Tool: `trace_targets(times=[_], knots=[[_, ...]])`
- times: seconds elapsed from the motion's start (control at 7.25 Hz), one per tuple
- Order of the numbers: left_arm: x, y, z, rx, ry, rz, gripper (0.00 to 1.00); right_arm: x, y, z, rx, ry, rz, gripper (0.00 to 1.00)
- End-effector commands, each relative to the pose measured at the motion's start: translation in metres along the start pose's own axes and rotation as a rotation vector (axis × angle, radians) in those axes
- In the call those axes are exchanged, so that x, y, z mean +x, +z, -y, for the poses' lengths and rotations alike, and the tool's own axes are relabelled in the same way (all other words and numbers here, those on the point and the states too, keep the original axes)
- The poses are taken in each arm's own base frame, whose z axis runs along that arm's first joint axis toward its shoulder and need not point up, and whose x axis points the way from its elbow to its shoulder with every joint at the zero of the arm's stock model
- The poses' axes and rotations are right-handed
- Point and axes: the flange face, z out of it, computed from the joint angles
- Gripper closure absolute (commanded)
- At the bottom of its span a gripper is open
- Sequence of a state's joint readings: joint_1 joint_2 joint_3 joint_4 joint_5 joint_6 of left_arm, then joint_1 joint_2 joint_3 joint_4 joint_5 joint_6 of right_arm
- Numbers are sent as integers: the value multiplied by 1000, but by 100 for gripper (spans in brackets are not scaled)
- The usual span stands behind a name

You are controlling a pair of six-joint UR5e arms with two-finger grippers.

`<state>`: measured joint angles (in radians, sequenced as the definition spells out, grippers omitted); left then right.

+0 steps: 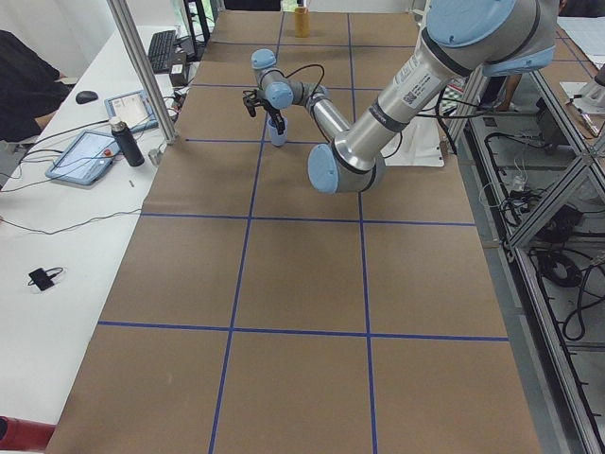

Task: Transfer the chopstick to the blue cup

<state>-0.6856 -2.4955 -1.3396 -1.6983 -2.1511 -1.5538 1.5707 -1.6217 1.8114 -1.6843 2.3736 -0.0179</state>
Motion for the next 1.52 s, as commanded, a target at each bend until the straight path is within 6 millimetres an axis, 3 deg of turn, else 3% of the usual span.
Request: trace_targets(times=[0.0, 0.28, 0.41, 0.55, 0.83, 1.1, 1.24, 1.38], knots=[[-1, -52, 15, 40, 2, -66, 3, 6, -8, -3, 15, -61, -17, 0], [-39, -76, 38, 74, 2, -87, 3, 49, -14, -26, 5, -234, -99, 0], [-51, -81, 39, 80, 20, -92, 3, 61, -20, -32, 4, -300, -120, 0], [-59, -88, 37, 86, 25, -102, 3, 76, -5, -44, -32, -315, -122, 0], [-71, -89, 36, 87, 25, -104, 3, 108, 21, -47, -104, -340, -129, 0], [-75, -86, 38, 87, 22, -99, 3, 135, 48, -30, -163, -300, -110, 0], [-77, -89, 37, 88, 23, -103, 3, 151, 64, -31, -194, -278, -97, 0], [-79, -91, 35, 88, 27, -108, 3, 154, 69, -33, -214, -290, -107, 0]])
